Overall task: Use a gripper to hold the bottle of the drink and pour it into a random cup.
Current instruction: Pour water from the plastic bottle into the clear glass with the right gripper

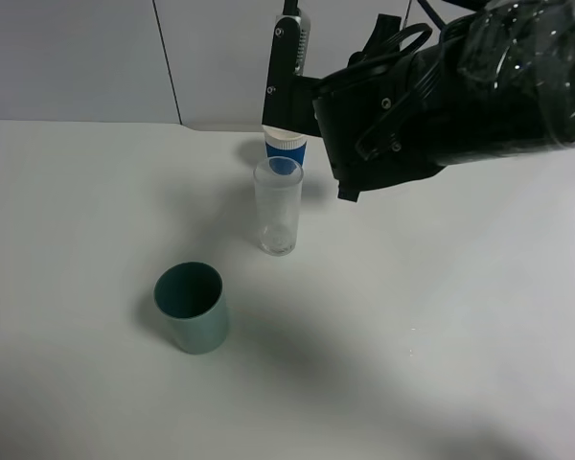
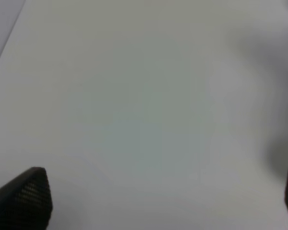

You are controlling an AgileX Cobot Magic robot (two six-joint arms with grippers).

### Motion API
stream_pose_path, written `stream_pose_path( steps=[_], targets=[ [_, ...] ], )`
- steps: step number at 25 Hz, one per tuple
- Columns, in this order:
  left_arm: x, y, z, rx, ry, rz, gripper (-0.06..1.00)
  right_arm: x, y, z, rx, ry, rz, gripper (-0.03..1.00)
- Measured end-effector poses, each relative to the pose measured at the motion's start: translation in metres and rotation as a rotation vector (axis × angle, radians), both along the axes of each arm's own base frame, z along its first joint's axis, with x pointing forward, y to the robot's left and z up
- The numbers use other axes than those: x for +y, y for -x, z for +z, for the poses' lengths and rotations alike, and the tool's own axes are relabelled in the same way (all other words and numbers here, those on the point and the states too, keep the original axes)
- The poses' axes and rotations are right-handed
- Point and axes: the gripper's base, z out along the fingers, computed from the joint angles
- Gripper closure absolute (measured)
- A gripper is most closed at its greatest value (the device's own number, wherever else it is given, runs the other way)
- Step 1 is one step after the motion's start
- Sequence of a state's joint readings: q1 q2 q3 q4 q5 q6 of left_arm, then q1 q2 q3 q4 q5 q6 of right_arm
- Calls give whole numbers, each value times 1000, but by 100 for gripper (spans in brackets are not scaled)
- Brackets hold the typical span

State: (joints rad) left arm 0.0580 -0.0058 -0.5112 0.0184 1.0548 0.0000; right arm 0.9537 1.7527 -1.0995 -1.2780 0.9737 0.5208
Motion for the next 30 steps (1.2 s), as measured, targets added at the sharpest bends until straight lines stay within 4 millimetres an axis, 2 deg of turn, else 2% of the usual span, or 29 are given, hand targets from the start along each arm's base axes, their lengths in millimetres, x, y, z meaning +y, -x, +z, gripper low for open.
stream_pose_path(
  steps=[12,18,30],
  targets=[
    [0,0,0,0,0,0,-4,3,2,0,-11,126,33,40],
    [0,0,0,0,-1,1,-4,13,-4,-11,5,196,48,40],
    [0,0,0,0,-1,1,-4,15,-2,-11,31,300,114,40]
  ],
)
